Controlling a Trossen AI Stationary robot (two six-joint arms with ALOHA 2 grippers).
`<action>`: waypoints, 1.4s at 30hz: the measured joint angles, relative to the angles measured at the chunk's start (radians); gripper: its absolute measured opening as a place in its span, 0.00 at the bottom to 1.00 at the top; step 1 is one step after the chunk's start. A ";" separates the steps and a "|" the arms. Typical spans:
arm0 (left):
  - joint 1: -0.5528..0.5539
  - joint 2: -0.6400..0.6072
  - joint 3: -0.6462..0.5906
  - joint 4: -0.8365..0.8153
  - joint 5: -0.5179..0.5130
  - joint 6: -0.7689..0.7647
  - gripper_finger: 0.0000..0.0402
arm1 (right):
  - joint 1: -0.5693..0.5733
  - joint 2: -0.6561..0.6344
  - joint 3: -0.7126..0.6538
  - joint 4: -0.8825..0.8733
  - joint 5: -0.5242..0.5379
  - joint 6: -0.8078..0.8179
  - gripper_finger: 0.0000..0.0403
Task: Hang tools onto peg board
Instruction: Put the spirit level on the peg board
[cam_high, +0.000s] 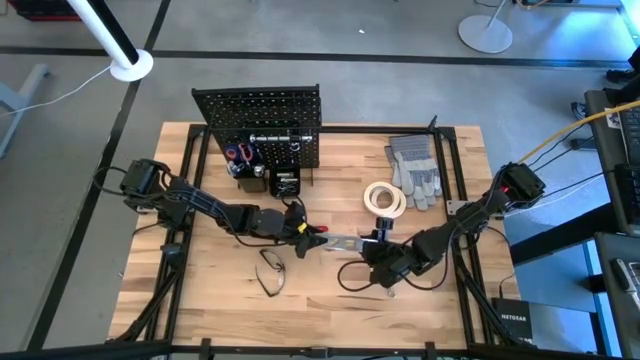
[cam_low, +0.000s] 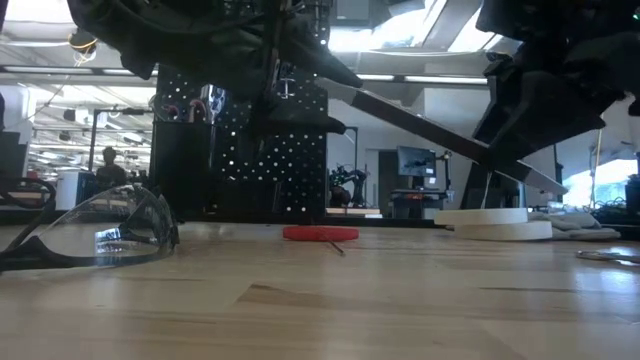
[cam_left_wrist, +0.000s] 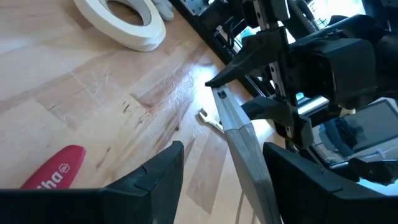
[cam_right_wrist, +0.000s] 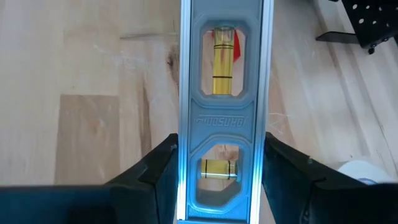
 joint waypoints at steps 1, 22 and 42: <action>0.000 0.000 0.000 0.000 0.000 0.001 0.51 | -0.006 0.000 0.000 0.006 0.000 0.000 0.45; -0.001 -0.002 0.000 0.054 -0.005 0.200 0.10 | -0.044 -0.003 0.004 0.101 -0.035 0.019 0.64; -0.156 -0.302 0.000 -0.185 -0.104 0.599 0.10 | 0.024 -0.337 -0.195 0.296 -0.064 0.134 0.80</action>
